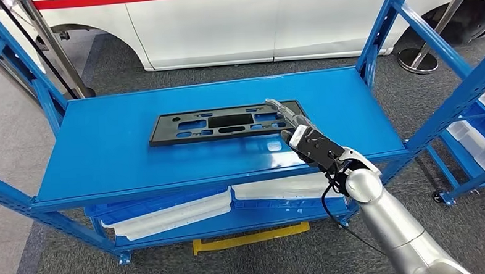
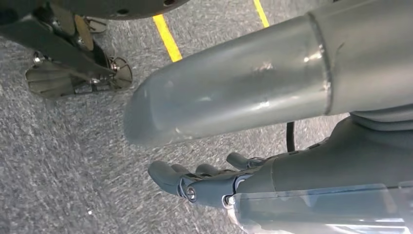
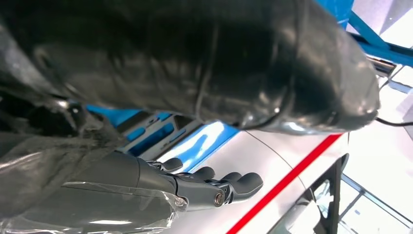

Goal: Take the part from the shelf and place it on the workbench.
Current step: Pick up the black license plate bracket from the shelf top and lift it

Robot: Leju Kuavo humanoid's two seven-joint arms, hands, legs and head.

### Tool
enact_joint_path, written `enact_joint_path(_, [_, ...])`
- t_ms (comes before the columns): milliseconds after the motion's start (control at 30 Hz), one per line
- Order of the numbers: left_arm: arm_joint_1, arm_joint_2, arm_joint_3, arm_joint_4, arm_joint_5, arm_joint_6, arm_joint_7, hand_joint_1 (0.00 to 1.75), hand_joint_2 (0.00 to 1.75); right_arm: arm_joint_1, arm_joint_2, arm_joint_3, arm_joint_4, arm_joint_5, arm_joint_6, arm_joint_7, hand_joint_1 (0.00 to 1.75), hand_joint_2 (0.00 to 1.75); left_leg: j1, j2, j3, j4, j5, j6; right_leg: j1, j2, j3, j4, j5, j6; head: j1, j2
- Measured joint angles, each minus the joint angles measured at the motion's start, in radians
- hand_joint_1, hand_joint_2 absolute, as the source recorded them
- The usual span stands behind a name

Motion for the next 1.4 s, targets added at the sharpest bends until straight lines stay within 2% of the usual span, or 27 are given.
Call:
enact_joint_path(33, [-0.001, 0.000, 0.000, 0.002, 0.000, 0.000, 0.000, 0.00, 0.00, 0.001, -0.001, 0.000, 0.000, 0.000, 0.000, 0.000, 0.00, 0.00, -0.001, 0.000, -0.002, 0.002, -0.003, -0.006, 0.002, 0.001, 0.008, -0.023, 0.002, -0.003, 0.000, 0.000])
enact_joint_path(133, [-0.004, 0.000, 0.000, 0.004, 0.000, 0.000, -0.002, 0.00, 0.00, 0.001, -0.002, -0.001, -0.003, 0.000, 0.000, 0.000, 0.00, 0.00, 0.000, 0.000, -0.004, 0.004, -0.010, -0.022, 0.004, 0.002, 0.012, -0.035, -0.007, -0.016, 0.000, 0.000])
enact_joint_path(200, [-0.006, 0.000, 0.000, 0.006, 0.000, 0.000, -0.003, 0.00, 0.00, 0.000, -0.003, -0.002, -0.005, 0.000, 0.001, -0.001, 0.00, 0.00, 0.003, 0.002, -0.023, 0.049, -0.037, -0.034, -0.001, 0.002, 0.022, -0.043, -0.008, -0.028, 0.000, 0.000])
enact_joint_path(233, [-0.007, 0.000, 0.000, 0.007, 0.000, 0.000, -0.004, 0.00, 0.00, -0.001, -0.003, -0.002, -0.006, 0.000, 0.001, -0.001, 0.00, 0.00, 0.005, 0.003, -0.050, 0.101, -0.060, -0.040, -0.001, 0.001, 0.027, -0.046, -0.009, -0.033, 0.000, 0.000])
enact_joint_path(300, [-0.009, -0.001, 0.000, 0.010, 0.000, 0.000, -0.004, 0.00, 0.00, 0.001, -0.003, -0.002, -0.005, 0.000, 0.002, -0.001, 0.00, 0.00, 0.008, 0.003, -0.127, 0.234, -0.104, -0.048, 0.000, -0.001, 0.034, -0.047, -0.015, -0.039, 0.000, 0.000])
enact_joint_path(333, [-0.009, -0.001, 0.000, 0.011, 0.000, 0.000, -0.004, 0.00, 0.00, 0.002, -0.003, -0.002, -0.005, 0.000, 0.002, -0.001, 0.00, 0.00, 0.010, 0.003, -0.158, 0.278, -0.108, -0.051, 0.000, -0.001, 0.038, -0.047, -0.019, -0.040, 0.000, 0.000])
enact_joint_path(367, [-0.008, -0.001, 0.000, 0.012, 0.000, 0.000, -0.004, 0.00, 0.00, 0.004, -0.003, -0.002, -0.005, 0.000, 0.002, -0.001, 0.00, 0.00, 0.011, 0.003, -0.173, 0.286, -0.091, -0.052, 0.000, -0.001, 0.043, -0.046, -0.023, -0.039, 0.000, 0.000])
enact_joint_path(400, [-0.008, -0.001, 0.000, 0.013, 0.000, 0.000, -0.004, 0.00, 0.00, 0.004, -0.003, -0.002, -0.005, 0.000, 0.002, -0.001, 0.00, 0.44, 0.012, 0.003, -0.168, 0.255, -0.055, -0.052, 0.000, -0.001, 0.051, -0.046, -0.028, -0.038, 0.000, 0.000])
enact_joint_path(467, [-0.006, -0.001, -0.001, 0.014, 0.000, 0.000, -0.004, 0.00, 0.00, 0.005, -0.003, -0.002, -0.005, 0.000, 0.002, -0.001, 0.00, 1.31, 0.013, 0.005, -0.121, 0.126, 0.031, -0.048, -0.001, 0.000, 0.067, -0.046, -0.040, -0.031, 0.000, 0.000])
enact_joint_path(500, [-0.006, -0.001, -0.001, 0.016, 0.000, 0.001, -0.004, 0.00, 0.00, 0.005, -0.003, -0.002, -0.005, 0.000, 0.002, -0.001, 0.00, 1.75, 0.011, 0.005, -0.098, 0.069, 0.054, -0.045, 0.000, 0.000, 0.070, -0.044, -0.045, -0.026, 0.000, 0.000])
enact_joint_path(533, [-0.008, -0.001, -0.001, 0.017, 0.000, 0.001, -0.004, 0.00, 0.00, 0.005, -0.003, -0.002, -0.006, 0.000, 0.003, -0.001, 0.00, 1.75, 0.009, 0.005, -0.084, 0.036, 0.062, -0.040, 0.002, 0.000, 0.070, -0.044, -0.048, -0.021, 0.000, 0.000])
enact_joint_path(600, [-0.011, -0.001, -0.002, 0.019, 0.000, 0.005, -0.004, 0.00, 0.00, 0.009, -0.003, -0.002, -0.010, 0.001, 0.006, -0.002, 0.00, 1.75, 0.005, 0.004, -0.080, 0.018, 0.055, -0.029, 0.004, -0.001, 0.066, -0.046, -0.048, -0.011, 0.000, 0.000])
enact_joint_path(633, [-0.011, -0.002, -0.003, 0.019, 0.000, 0.007, -0.004, 0.00, 0.00, 0.012, -0.003, -0.002, -0.014, 0.002, 0.007, -0.003, 0.00, 1.31, 0.005, 0.003, -0.078, 0.014, 0.054, -0.025, 0.004, -0.001, 0.069, -0.049, -0.049, -0.006, 0.000, 0.000])
enact_joint_path(667, [-0.010, -0.003, -0.004, 0.020, 0.000, 0.010, -0.005, 0.00, 0.00, 0.014, -0.003, -0.002, -0.018, 0.003, 0.008, -0.004, 0.00, 0.87, 0.005, 0.003, -0.074, 0.009, 0.055, -0.022, 0.004, -0.001, 0.073, -0.053, -0.046, -0.007, 0.000, 0.000])
enact_joint_path(733, [-0.010, -0.005, -0.007, 0.021, 0.000, 0.011, -0.005, 0.00, 0.00, 0.015, -0.003, -0.002, -0.024, 0.003, 0.010, -0.006, 0.00, 0.00, 0.006, 0.002, -0.065, 0.000, 0.056, -0.020, 0.005, -0.001, 0.083, -0.059, -0.046, -0.024, 0.000, 0.000])
enact_joint_path(800, [-0.011, -0.006, -0.008, 0.022, 0.000, 0.012, -0.005, 0.00, 0.00, 0.017, -0.003, -0.002, -0.025, 0.004, 0.011, -0.007, 0.00, 0.00, 0.005, 0.000, -0.063, 0.000, 0.054, -0.019, 0.006, -0.002, 0.089, -0.065, -0.048, -0.045, 0.000, 0.000])
enact_joint_path(867, [-0.011, -0.007, -0.009, 0.023, 0.000, 0.012, -0.005, 0.00, 0.00, 0.019, -0.003, -0.002, -0.026, 0.004, 0.012, -0.007, 0.00, 0.00, 0.003, -0.001, -0.062, 0.000, 0.053, -0.017, 0.005, -0.003, 0.091, -0.069, -0.049, -0.052, 0.000, 0.000])
enact_joint_path(933, [-0.012, -0.008, -0.012, 0.023, 0.000, 0.013, -0.005, 0.00, 0.00, 0.020, -0.003, -0.002, -0.029, 0.004, 0.012, -0.007, 0.00, 0.00, 0.001, -0.001, -0.063, 0.000, 0.053, -0.015, 0.003, -0.003, 0.091, -0.070, -0.047, -0.053, 0.000, 0.000])
enact_joint_path(1067, [-0.012, -0.008, -0.016, 0.023, 0.000, 0.012, -0.009, 0.00, 0.00, 0.025, -0.003, -0.002, -0.031, 0.007, 0.014, -0.008, 0.00, 1.75, -0.002, 0.000, -0.063, 0.000, 0.053, -0.009, 0.002, -0.003, 0.091, -0.073, -0.044, -0.044, 0.000, 0.000])
enact_joint_path(1167, [-0.012, -0.008, -0.016, 0.023, 0.002, 0.011, -0.013, 0.00, 0.00, 0.031, -0.003, 0.001, -0.034, 0.027, 0.014, -0.006, 0.00, 1.75, -0.003, 0.000, -0.063, 0.001, 0.053, -0.009, -0.001, -0.003, 0.092, -0.076, -0.042, -0.017, 0.000, 0.000])
enact_joint_path(1233, [-0.012, -0.008, -0.016, 0.023, 0.005, 0.011, -0.014, 0.00, 0.00, 0.033, -0.003, 0.007, -0.037, 0.065, 0.012, 0.003, 0.00, 1.75, -0.003, 0.000, -0.063, 0.001, 0.053, -0.008, -0.001, -0.003, 0.092, -0.077, -0.041, -0.004, 0.000, 0.000])
enact_joint_path(1400, [-0.012, -0.008, -0.017, 0.023, 0.014, 0.010, -0.006, 0.00, 0.00, 0.035, 0.005, 0.047, -0.043, 0.220, -0.027, 0.034, 0.00, 1.75, 0.000, 0.001, -0.063, 0.001, 0.054, -0.008, 0.001, -0.003, 0.092, -0.076, -0.041, 0.001, 0.000, 0.000])
